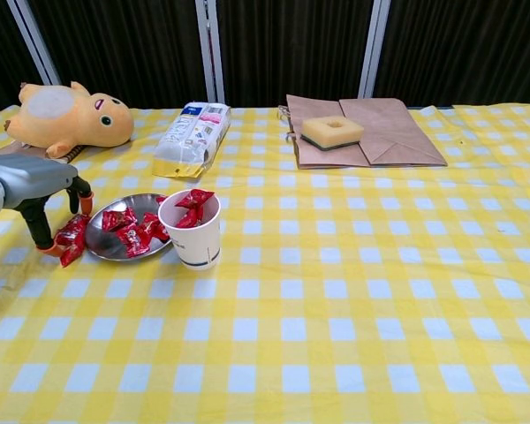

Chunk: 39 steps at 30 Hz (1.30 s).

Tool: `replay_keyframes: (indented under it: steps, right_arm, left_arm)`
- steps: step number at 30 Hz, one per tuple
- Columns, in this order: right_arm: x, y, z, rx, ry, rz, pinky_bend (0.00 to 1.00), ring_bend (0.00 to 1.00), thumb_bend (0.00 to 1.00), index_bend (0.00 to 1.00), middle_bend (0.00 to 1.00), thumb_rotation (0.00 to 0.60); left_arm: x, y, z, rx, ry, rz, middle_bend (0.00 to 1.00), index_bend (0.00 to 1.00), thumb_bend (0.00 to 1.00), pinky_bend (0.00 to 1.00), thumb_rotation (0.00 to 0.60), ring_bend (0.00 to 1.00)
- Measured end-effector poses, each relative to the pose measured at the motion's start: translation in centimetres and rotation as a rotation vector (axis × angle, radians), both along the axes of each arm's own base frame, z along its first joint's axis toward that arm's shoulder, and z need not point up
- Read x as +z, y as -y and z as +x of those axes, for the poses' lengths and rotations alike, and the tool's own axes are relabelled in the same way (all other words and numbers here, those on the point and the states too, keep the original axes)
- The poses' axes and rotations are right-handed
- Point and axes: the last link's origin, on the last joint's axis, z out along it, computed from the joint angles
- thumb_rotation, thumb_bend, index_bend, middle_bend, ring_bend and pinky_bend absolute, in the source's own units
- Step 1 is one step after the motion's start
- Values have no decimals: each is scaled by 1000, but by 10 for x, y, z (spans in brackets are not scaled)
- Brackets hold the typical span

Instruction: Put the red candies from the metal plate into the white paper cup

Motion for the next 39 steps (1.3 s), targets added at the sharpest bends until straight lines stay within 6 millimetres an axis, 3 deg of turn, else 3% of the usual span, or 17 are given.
replay_keyframes:
  steps: [23, 39]
  right_arm:
    - [0, -1, 0, 1, -1, -1, 0, 0, 424, 0, 0, 600]
    - [0, -1, 1, 5, -1, -2, 0, 0, 424, 0, 0, 600]
  left_arm:
    - [4, 2, -2, -14, -5, 10, 496, 474, 299, 955, 600, 924]
    - [9, 2, -4, -15, -4, 18, 479, 437, 298, 955, 600, 924]
